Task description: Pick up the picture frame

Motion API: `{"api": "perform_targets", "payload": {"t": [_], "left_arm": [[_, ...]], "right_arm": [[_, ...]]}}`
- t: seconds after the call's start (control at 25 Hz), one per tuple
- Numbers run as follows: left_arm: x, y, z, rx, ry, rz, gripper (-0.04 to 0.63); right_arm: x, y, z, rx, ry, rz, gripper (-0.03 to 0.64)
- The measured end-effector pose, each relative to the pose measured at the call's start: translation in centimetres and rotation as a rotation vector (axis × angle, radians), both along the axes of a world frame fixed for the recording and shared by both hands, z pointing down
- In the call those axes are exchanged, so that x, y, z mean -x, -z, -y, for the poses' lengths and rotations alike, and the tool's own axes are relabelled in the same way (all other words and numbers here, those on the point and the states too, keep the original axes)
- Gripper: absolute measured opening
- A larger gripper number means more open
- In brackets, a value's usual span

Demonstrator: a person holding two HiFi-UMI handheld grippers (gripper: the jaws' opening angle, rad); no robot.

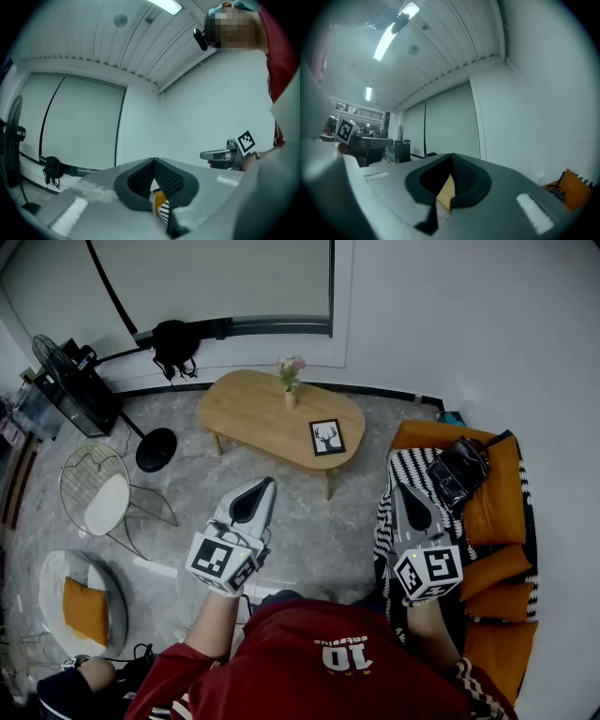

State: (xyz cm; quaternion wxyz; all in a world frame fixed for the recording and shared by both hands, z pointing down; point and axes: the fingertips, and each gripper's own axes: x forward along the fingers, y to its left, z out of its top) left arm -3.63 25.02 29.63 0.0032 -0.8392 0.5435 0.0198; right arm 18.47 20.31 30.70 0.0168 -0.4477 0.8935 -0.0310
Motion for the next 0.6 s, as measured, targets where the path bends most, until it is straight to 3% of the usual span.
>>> {"api": "perform_targets", "payload": {"t": [0.6], "left_arm": [[-2.8, 0.5, 1.1, -0.003, 0.012, 0.013, 0.000]], "right_arm": [[-1.6, -0.5, 1.1, -0.024, 0.034, -0.017, -0.003]]}}
